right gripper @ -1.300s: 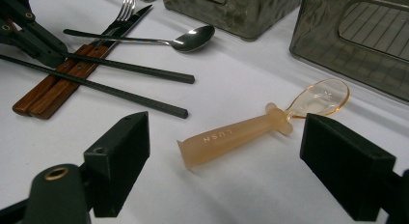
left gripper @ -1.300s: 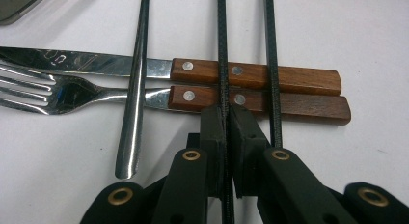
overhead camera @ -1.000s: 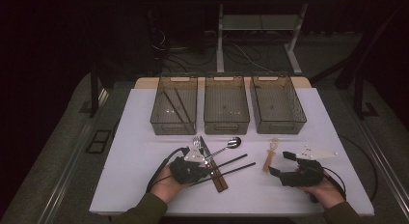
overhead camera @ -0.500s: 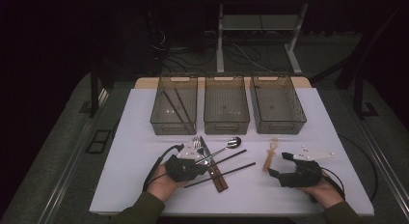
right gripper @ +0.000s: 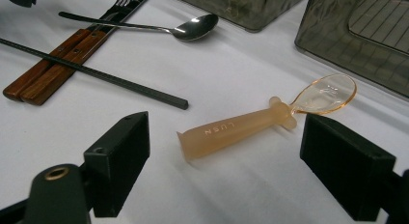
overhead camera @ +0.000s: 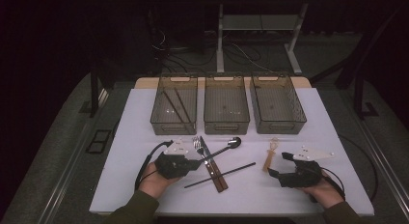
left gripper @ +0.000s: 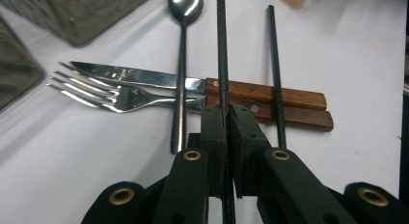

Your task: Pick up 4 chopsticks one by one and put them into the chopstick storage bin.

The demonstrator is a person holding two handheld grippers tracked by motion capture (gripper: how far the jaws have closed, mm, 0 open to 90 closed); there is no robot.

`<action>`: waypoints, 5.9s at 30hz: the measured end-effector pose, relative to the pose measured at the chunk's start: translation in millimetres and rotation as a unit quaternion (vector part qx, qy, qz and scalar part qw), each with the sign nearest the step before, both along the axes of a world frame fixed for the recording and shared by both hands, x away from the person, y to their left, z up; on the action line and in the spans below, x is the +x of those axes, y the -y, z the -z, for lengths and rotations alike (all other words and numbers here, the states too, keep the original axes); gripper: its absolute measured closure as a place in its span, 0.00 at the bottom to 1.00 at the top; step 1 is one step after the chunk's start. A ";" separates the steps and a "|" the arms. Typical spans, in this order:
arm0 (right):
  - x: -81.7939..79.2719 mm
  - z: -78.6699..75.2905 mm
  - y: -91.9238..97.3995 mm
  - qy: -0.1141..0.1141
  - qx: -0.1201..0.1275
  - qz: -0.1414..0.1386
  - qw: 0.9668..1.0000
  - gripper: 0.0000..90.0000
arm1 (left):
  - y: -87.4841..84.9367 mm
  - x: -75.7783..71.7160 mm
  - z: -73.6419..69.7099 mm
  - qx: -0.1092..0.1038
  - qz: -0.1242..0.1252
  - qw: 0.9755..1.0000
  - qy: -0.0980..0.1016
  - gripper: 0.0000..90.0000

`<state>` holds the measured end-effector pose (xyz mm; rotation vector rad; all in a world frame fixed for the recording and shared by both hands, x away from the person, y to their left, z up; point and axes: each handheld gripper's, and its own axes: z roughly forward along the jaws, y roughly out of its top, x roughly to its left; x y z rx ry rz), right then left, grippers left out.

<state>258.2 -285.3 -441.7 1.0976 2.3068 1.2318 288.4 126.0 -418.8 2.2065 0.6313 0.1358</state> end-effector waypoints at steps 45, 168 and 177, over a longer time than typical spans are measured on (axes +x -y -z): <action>0.1 -0.3 -0.1 0.000 0.000 0.001 1.000 0.19 | -77.4 26.9 -16.0 -0.042 -0.144 0.988 0.034 0.95; -1.9 -2.4 0.7 0.003 0.016 0.008 1.000 0.19 | 0.0 32.5 -24.5 -0.042 -0.043 0.998 0.035 0.01; -1.3 -1.5 -0.2 0.002 0.012 0.005 1.000 0.19 | 15.4 8.3 -11.6 -0.037 0.003 0.999 0.025 0.12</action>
